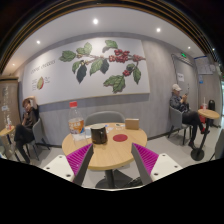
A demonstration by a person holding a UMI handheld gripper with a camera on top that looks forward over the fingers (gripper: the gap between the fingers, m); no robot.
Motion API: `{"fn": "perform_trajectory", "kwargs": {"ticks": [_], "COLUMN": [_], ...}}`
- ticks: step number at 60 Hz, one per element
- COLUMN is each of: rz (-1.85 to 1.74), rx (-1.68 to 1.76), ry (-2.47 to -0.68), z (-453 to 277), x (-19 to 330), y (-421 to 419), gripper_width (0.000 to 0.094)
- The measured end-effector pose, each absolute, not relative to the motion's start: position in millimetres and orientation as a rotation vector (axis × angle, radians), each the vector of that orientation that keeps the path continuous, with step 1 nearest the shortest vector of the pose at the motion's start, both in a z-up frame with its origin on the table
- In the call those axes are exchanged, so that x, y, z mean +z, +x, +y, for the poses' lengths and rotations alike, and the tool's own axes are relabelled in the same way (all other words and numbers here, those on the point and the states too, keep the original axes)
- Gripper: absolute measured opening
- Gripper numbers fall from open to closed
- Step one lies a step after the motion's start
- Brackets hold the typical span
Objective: Pour water
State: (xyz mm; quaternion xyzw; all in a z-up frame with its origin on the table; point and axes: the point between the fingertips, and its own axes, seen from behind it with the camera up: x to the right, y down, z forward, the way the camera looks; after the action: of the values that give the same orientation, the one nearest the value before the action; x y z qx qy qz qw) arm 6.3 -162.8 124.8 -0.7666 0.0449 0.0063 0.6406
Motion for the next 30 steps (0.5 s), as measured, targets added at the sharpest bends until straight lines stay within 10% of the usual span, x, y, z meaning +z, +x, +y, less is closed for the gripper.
{"fn": "perform_trajectory", "kwargs": {"ticks": [30], "rz": [-0.069], "rx": [0.104], "ry": [-1.761], "z": [-129], "x": [128], "y": [-66], "gripper_width": [0.0823]}}
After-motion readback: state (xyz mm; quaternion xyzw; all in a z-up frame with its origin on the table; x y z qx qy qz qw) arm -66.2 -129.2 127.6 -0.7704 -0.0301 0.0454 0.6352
